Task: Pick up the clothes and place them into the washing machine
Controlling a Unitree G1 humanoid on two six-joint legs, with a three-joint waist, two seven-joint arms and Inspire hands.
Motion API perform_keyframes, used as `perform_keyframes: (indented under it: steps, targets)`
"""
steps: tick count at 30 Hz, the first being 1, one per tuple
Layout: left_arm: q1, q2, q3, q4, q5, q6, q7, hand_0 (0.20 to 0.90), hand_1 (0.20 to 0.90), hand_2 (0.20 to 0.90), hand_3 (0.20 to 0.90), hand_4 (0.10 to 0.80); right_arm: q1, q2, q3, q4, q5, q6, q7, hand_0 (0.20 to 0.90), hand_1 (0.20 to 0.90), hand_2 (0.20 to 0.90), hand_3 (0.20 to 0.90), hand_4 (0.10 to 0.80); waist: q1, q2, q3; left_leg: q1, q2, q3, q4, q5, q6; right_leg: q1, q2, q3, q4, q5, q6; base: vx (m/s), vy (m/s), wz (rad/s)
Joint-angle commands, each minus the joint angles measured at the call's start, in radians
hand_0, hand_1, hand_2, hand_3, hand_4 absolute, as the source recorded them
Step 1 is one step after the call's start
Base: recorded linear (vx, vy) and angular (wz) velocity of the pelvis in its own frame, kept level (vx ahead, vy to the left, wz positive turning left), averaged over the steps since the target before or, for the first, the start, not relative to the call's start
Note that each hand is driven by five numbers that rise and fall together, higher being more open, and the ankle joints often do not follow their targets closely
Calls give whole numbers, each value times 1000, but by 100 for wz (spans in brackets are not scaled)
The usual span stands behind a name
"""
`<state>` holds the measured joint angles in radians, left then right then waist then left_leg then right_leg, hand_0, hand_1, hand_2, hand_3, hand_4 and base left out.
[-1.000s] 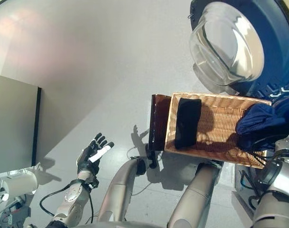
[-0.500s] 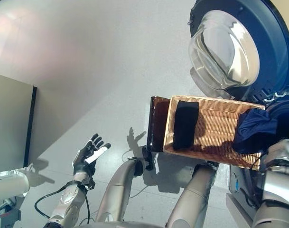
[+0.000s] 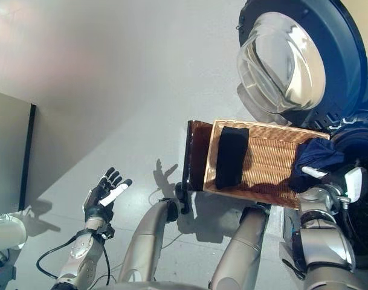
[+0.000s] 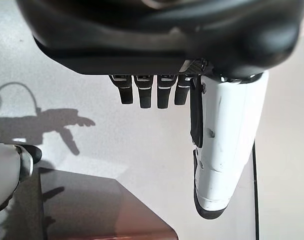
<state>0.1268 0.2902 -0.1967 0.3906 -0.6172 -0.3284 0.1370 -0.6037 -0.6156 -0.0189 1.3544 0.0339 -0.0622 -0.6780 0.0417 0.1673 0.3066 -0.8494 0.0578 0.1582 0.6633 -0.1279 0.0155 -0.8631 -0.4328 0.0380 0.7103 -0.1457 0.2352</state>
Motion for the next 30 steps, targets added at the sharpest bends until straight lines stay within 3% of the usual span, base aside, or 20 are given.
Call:
perform_keyframes:
  steps: [1,11,12,15,16,17,19,20,23,24,25,26,27,28,30]
  targets:
    - [4,31,110,-42,24,-93,29,900,900,900,900,800,3,-70,59,14,-76,24,-70,900,900,900,900,800,-2,2,-24,56,60,-59,51,-86,-111,0,27,50,-114,147,-62,0,0,0]
    - [20,60,91,-112,9,-76,-24,900,900,900,900,800,-49,-147,184,183,-274,168,7,900,900,900,900,800,33,19,-28,36,49,-61,64,-85,-106,-15,15,49,-103,149,-57,8,-1,0]
    - [22,64,91,-118,9,-75,-28,900,900,900,900,800,-46,-157,182,188,-278,172,13,900,900,900,900,800,39,25,-30,42,53,-67,79,-121,-112,-12,16,51,-79,112,-50,84,-21,4]
    - [22,70,92,-132,0,-72,-33,900,900,900,900,800,-50,-182,192,199,-307,190,38,900,900,900,900,800,41,28,-29,32,49,-69,74,-114,-113,-21,11,56,-76,114,-49,-14,-9,11]
    - [21,70,93,-133,0,-72,-33,900,900,900,900,800,-51,-183,192,198,-307,190,38,900,900,900,900,800,37,25,-26,22,44,-64,61,-78,-105,-27,7,55,-99,152,-56,2,17,11]
    - [27,68,90,-141,2,-69,-37,900,900,900,900,800,-54,-184,205,198,-326,198,47,900,900,900,900,800,46,28,-28,32,49,-66,72,-113,-112,-27,13,57,-74,115,-51,-94,25,7]
    - [28,66,89,-148,4,-68,-37,900,900,900,900,800,-66,-183,218,201,-344,205,57,900,900,900,900,800,48,26,-25,20,44,-60,55,-75,-103,-36,11,55,-98,155,-58,0,0,0]
    - [28,67,89,-148,6,-66,-36,900,900,900,900,800,-73,-179,235,201,-361,213,63,900,900,900,900,800,54,27,-28,30,49,-65,67,-112,-109,-33,16,56,-76,117,-52,103,-6,-2]
    - [22,69,94,-157,13,-64,-32,900,900,900,900,800,-85,-176,248,202,-379,222,68,200,200,200,200,300,53,27,-31,25,48,-63,68,-114,-107,-44,16,59,-71,119,-51,3,2,-1]
    - [21,69,95,-158,13,-64,-32,900,900,900,900,800,-86,-177,247,201,-379,222,68,200,200,200,200,300,49,24,-28,14,42,-57,55,-77,-99,-50,12,59,-95,157,-57,0,0,0]
    - [25,69,98,-165,16,-61,-32,900,900,900,900,800,-86,-173,250,214,-390,234,77,200,200,200,200,300,55,28,-34,19,48,-65,73,-115,-106,-48,13,59,-67,117,-51,-92,5,1]
    - [26,67,101,-167,15,-59,-32,900,900,900,900,800,-91,-174,247,216,-389,237,78,200,200,200,200,300,52,26,-33,6,42,-60,62,-80,-98,-55,9,59,-89,155,-58,0,0,0]
    - [27,66,103,-169,14,-58,-31,900,900,900,900,800,-91,-173,246,217,-390,239,78,200,200,200,200,300,51,26,-34,6,41,-60,61,-80,-97,-57,9,59,-88,156,-57,0,0,0]
    - [30,65,103,-170,15,-57,-31,900,900,900,900,800,-89,-170,247,217,-390,240,79,200,200,200,200,300,55,29,-37,16,47,-66,77,-120,-104,-54,13,60,-61,115,-51,106,-5,4]
    - [34,65,109,-173,19,-54,-31,900,900,900,900,800,-88,-166,243,217,-389,241,78,200,200,200,200,300,54,29,-38,15,45,-65,74,-117,-103,-56,13,61,-62,118,-51,54,-2,2]
